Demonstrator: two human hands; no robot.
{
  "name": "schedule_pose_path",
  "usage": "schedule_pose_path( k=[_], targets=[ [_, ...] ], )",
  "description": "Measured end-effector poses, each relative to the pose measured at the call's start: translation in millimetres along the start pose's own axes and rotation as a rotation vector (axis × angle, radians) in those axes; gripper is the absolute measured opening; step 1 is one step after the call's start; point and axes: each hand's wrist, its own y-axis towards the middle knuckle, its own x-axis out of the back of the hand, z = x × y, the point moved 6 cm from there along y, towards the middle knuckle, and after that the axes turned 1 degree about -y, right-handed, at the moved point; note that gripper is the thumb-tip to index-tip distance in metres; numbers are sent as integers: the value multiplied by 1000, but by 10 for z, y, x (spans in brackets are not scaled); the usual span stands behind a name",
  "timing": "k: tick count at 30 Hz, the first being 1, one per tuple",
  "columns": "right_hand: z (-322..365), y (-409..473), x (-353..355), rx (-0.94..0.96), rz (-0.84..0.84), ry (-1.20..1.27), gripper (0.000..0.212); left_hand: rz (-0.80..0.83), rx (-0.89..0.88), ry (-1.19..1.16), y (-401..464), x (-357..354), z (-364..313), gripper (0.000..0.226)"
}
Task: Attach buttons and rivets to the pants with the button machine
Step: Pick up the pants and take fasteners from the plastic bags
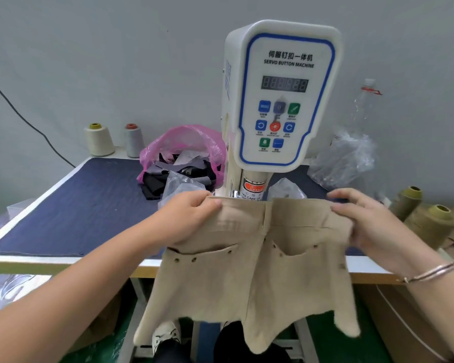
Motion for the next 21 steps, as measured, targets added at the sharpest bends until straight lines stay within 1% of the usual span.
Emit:
schedule_pose_path(
  k=[2,3,4,5,6,7,8,10,12,13,14,15,17,18,19,20,21],
  targets=[
    [49,-204,-434,-17,199,80,18,13,10,-10,-48,-117,-114,34],
    [72,-301,-649,-14,267,97,19,62,24,-74,-75,-193,-165,34],
    [84,-369,-833,1,304,103,18,154,50,-181,-113,-286,-225,35],
    [101,-414,-985,30,328,107,15,284,75,-305,-158,-378,-291,36],
    [126,-436,-1108,60,348,113,12,405,65,-369,-213,-450,-369,36],
    [157,-451,-1191,80,365,128,12,489,12,-364,-253,-472,-424,31],
    [177,-458,-1244,94,393,147,16,531,-34,-348,-279,-452,-452,32],
    [197,-504,-1327,107,511,178,26,536,-70,-306,-285,-327,-394,48],
    [169,-547,-1338,143,608,96,37,569,-98,-198,-284,-179,-292,44],
    [156,-531,-1302,181,606,18,36,580,-109,-145,-275,-100,-231,38],
    [153,-477,-1221,220,558,-49,31,561,-103,-113,-245,-2,-160,33],
    [155,-377,-1087,245,468,-85,23,501,-78,-106,-184,137,-66,31],
    [99,-63,-667,222,183,-137,16,273,8,-131,-21,488,212,30],
    [48,117,-431,203,26,-208,19,159,43,-120,59,659,378,27],
    [-11,295,-223,185,-100,-327,22,61,73,-80,138,808,558,24],
    [-76,473,-78,162,-170,-487,22,-21,113,7,212,930,738,22],
    [-150,646,-3,136,-189,-666,21,-87,158,139,281,1024,929,21]
  ],
)
